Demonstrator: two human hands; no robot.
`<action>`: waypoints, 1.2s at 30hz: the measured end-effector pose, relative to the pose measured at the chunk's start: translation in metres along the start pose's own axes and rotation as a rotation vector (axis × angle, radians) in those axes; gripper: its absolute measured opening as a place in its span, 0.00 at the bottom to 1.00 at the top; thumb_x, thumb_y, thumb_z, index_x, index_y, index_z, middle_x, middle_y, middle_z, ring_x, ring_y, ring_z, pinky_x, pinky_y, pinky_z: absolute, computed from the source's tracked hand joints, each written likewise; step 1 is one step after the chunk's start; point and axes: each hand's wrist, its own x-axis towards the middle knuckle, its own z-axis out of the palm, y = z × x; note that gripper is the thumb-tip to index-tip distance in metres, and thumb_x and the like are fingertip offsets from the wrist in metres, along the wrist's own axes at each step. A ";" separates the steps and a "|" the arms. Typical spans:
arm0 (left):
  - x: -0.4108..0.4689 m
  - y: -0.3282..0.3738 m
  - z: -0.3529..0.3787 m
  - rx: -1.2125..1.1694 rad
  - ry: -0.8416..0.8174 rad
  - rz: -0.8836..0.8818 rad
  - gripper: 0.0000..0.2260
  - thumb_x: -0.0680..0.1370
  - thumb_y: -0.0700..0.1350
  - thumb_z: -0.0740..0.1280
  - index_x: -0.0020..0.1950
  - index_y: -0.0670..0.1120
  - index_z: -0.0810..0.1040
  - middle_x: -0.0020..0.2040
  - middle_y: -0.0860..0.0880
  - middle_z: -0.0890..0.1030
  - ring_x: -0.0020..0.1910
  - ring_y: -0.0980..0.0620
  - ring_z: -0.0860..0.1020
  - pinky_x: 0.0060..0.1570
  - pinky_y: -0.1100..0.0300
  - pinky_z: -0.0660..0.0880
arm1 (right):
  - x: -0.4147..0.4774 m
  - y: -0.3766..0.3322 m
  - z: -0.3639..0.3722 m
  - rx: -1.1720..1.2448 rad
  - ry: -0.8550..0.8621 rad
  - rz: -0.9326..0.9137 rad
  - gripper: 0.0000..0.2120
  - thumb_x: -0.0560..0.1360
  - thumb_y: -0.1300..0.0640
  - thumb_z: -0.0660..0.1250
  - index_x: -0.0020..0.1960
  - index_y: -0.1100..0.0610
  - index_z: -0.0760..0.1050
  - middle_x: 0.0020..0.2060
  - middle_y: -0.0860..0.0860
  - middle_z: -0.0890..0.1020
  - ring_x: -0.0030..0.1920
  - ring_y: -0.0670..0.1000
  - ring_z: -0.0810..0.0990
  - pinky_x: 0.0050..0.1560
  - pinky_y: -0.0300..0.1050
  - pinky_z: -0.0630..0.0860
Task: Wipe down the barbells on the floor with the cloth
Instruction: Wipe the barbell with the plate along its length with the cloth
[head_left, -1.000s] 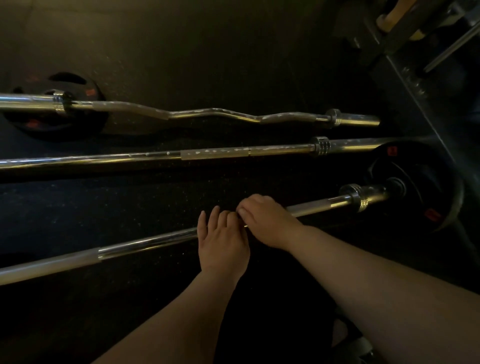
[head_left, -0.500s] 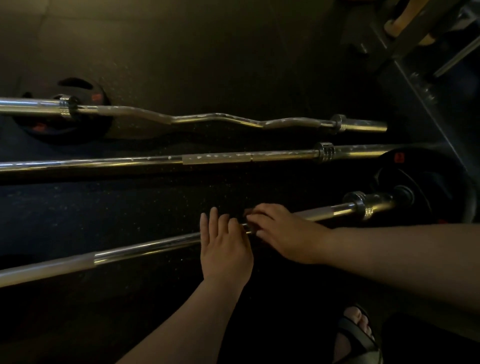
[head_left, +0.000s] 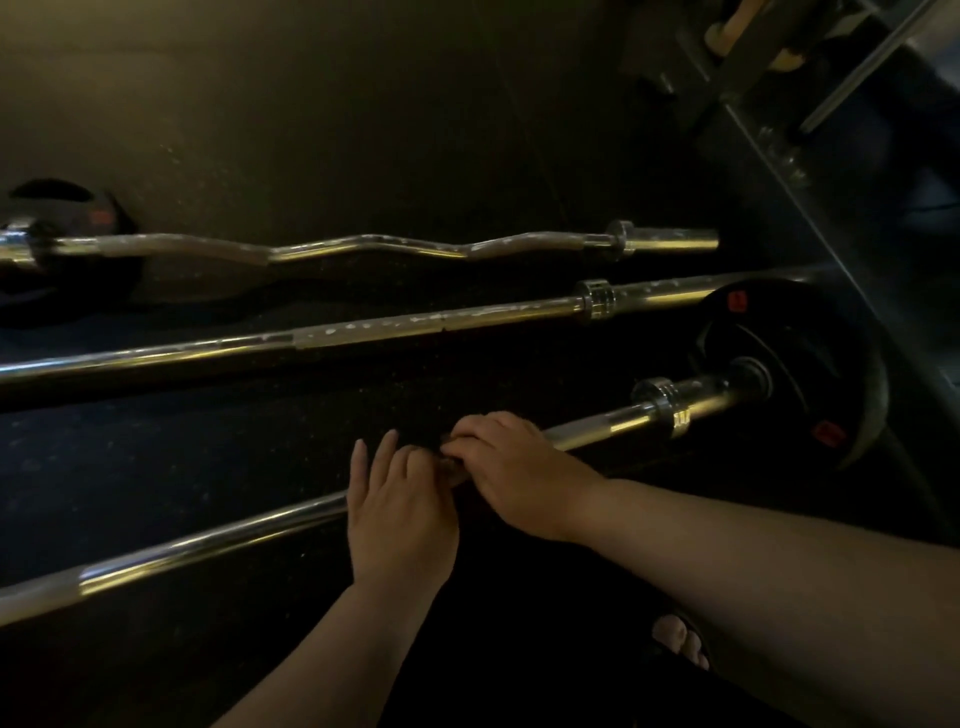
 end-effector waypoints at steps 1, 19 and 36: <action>-0.002 -0.002 0.002 -0.021 0.031 0.002 0.20 0.82 0.53 0.47 0.67 0.53 0.73 0.72 0.54 0.73 0.81 0.52 0.53 0.79 0.46 0.40 | -0.009 0.018 0.001 -0.029 0.031 -0.024 0.19 0.84 0.56 0.59 0.73 0.52 0.71 0.71 0.48 0.70 0.70 0.50 0.66 0.74 0.51 0.62; 0.008 0.033 0.014 -0.033 0.031 0.056 0.24 0.83 0.54 0.44 0.71 0.50 0.72 0.73 0.50 0.72 0.80 0.50 0.55 0.80 0.47 0.41 | -0.053 0.086 0.009 0.292 0.527 0.539 0.19 0.84 0.59 0.56 0.74 0.57 0.69 0.70 0.50 0.71 0.73 0.49 0.66 0.73 0.50 0.70; 0.018 0.057 0.023 -0.012 -0.028 0.153 0.30 0.81 0.54 0.37 0.80 0.51 0.60 0.80 0.53 0.63 0.81 0.55 0.50 0.80 0.51 0.45 | -0.058 0.093 0.004 0.300 0.494 0.518 0.21 0.85 0.58 0.55 0.78 0.57 0.64 0.75 0.52 0.68 0.76 0.49 0.63 0.77 0.49 0.62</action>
